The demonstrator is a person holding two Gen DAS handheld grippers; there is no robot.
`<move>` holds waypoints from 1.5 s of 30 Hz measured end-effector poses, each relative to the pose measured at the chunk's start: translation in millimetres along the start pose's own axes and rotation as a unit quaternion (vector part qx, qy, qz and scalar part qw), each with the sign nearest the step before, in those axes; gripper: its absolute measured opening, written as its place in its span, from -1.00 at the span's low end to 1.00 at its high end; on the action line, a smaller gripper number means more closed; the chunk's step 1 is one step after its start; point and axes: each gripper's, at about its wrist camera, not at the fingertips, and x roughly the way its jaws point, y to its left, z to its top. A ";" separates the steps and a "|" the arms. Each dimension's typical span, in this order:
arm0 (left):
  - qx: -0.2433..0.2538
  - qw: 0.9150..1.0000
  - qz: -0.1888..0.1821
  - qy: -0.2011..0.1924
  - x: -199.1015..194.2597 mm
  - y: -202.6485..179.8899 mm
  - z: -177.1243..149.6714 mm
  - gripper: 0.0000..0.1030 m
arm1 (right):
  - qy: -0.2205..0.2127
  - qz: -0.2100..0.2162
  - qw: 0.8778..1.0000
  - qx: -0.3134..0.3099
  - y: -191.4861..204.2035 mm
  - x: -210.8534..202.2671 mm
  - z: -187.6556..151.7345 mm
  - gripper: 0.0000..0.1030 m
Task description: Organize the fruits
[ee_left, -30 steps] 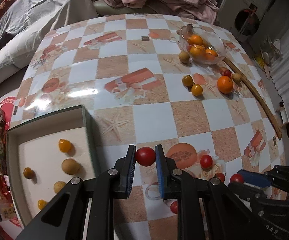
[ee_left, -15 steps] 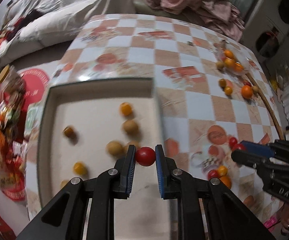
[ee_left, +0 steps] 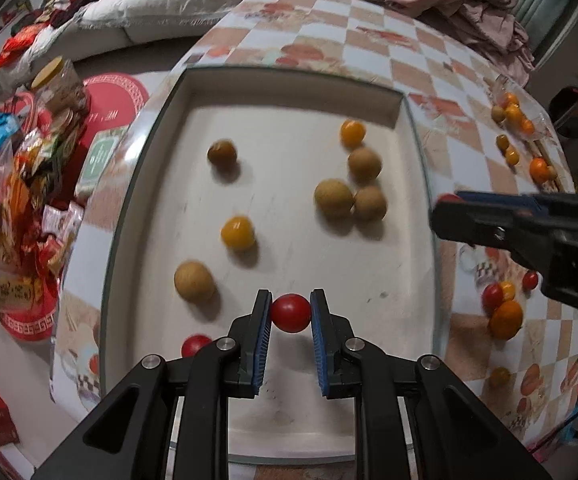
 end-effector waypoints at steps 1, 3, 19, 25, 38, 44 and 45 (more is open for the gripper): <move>-0.001 1.000 0.000 0.002 2.4 1.2 -2.4 -0.60 | 0.006 0.003 1.000 -0.003 3.7 5.3 2.0 -0.56; -0.002 1.000 0.001 0.005 5.9 2.4 -5.8 -0.59 | 0.023 0.008 1.000 -0.009 10.9 18.3 5.1 -0.56; 0.024 1.000 0.011 0.015 17.0 3.1 -16.9 0.24 | 0.100 -0.012 0.995 -0.022 23.9 80.6 12.6 -0.55; 0.029 0.999 0.016 0.004 11.3 5.8 -19.1 0.40 | 0.101 -0.014 0.994 -0.027 24.8 81.3 15.6 -0.51; 0.039 0.999 0.025 0.007 -6.9 10.1 -22.9 0.41 | 0.081 -0.007 0.997 -0.014 34.6 63.3 16.2 0.51; 0.041 0.999 0.027 0.010 -14.1 14.3 -23.3 0.72 | 0.058 -0.045 0.997 -0.032 46.8 41.0 19.2 0.61; 0.038 0.999 0.026 0.006 -15.9 15.6 -22.7 1.00 | 0.058 -0.053 0.996 -0.032 46.6 38.7 19.4 0.61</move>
